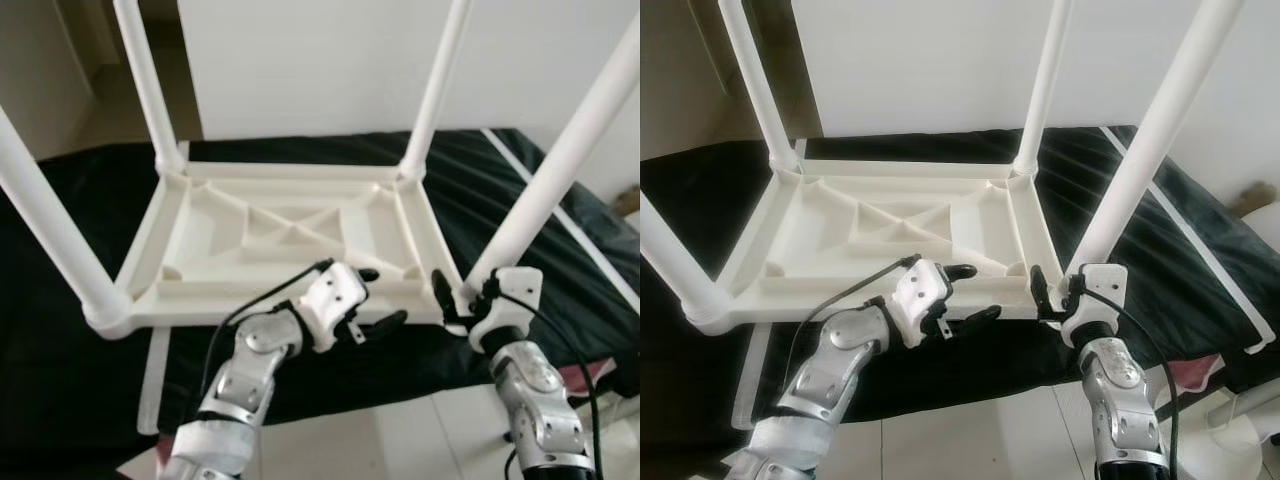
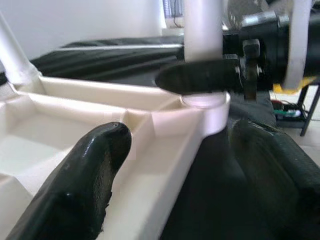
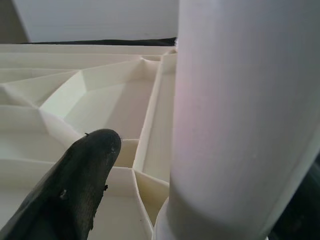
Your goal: Building children table
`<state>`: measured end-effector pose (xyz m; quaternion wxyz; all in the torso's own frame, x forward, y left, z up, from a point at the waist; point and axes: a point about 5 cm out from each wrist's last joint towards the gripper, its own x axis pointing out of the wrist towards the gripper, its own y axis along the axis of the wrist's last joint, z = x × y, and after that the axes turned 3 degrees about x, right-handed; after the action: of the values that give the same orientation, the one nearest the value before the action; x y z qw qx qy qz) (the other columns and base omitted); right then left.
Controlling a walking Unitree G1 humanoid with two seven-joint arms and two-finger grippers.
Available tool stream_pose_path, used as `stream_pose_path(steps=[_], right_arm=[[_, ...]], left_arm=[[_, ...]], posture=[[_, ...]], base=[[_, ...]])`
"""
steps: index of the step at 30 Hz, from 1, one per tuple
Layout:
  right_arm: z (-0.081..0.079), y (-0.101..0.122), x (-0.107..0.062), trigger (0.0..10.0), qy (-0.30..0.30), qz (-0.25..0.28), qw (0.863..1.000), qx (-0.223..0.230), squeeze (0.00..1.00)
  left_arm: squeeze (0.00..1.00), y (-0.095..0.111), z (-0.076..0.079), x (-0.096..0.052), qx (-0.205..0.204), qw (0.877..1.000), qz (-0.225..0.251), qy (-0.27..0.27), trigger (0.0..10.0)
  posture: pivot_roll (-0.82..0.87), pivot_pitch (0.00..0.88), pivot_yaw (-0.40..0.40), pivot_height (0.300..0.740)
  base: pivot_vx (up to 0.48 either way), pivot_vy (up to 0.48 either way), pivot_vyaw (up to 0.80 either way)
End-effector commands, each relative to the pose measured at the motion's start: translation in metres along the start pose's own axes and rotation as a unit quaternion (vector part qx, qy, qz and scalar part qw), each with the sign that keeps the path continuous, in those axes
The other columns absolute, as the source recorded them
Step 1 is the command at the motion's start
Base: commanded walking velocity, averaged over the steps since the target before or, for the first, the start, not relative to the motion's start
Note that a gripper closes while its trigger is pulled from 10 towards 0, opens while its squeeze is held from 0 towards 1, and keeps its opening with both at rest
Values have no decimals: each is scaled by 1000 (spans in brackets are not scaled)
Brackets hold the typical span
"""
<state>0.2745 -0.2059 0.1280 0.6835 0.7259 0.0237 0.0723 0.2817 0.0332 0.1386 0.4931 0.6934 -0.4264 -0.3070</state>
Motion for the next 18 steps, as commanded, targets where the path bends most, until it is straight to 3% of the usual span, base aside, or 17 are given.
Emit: stream_pose_path(steps=[1, 8, 12, 18], right_arm=[[0, -1, 0, 10000, 12, 1, 1000, -4, 0], [11, -3, 1, 10000, 35, -7, 999, -11, 0], [12, 0, 6, 10000, 91, -9, 996, -8, 0], [19, 4, 16, 10000, 107, -7, 993, -41, 0]], left_arm=[[0, -3, 1, -1, 11, 1000, -12, 18, 10000], [0, -6, 2, 1, -5, 1000, -20, 7, 10000], [0, -9, 3, 2, 22, 999, -35, -13, 10000], [0, -9, -1, 4, 22, 999, -36, -10, 10000]], posture=[[53, 0, -47, 740], [42, 0, -26, 740], [36, 0, -22, 740], [31, 0, -14, 740]], base=[[0, 0, 0], [0, 0, 0], [0, 0, 0], [0, 0, 0]])
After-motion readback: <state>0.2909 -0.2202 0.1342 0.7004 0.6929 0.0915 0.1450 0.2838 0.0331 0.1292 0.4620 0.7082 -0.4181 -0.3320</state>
